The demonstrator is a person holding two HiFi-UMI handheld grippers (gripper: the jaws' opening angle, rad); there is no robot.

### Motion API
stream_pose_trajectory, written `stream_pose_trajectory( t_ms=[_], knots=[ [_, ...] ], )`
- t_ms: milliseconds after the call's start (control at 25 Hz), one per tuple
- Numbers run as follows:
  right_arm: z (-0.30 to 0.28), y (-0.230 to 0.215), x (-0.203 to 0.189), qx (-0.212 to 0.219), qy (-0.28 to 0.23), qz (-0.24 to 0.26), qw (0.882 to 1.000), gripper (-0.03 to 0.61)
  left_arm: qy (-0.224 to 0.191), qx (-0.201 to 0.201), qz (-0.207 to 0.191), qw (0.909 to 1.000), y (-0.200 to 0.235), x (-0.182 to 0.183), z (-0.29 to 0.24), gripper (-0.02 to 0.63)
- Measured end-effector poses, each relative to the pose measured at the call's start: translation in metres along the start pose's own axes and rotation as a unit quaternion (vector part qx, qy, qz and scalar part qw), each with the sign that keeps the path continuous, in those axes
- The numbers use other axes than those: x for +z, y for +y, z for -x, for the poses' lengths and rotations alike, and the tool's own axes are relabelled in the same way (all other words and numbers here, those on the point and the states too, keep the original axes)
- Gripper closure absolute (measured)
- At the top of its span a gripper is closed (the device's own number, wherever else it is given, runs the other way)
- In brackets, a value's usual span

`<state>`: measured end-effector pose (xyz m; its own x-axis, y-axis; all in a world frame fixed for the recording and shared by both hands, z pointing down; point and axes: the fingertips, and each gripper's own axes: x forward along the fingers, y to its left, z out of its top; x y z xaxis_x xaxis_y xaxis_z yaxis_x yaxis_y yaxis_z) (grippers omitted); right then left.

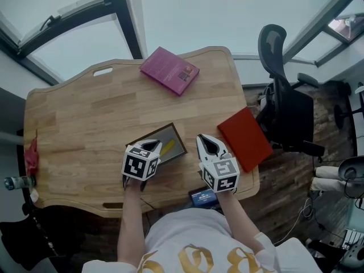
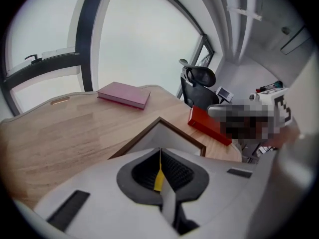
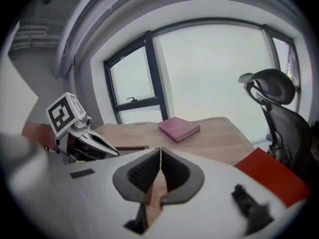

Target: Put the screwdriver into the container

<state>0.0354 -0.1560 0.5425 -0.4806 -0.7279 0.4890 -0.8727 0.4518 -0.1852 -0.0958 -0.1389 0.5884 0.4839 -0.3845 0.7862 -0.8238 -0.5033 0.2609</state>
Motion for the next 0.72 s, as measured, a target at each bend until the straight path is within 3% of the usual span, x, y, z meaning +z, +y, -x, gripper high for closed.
stream_pose_trajectory(
  t_ms=[720],
  knots=[
    [0.038, 0.026, 0.018, 0.003, -0.038, 0.022, 0.999, 0.546, -0.123, 0.052, -0.013, 0.9909, -0.015, 0.015, 0.062, 0.600]
  ],
)
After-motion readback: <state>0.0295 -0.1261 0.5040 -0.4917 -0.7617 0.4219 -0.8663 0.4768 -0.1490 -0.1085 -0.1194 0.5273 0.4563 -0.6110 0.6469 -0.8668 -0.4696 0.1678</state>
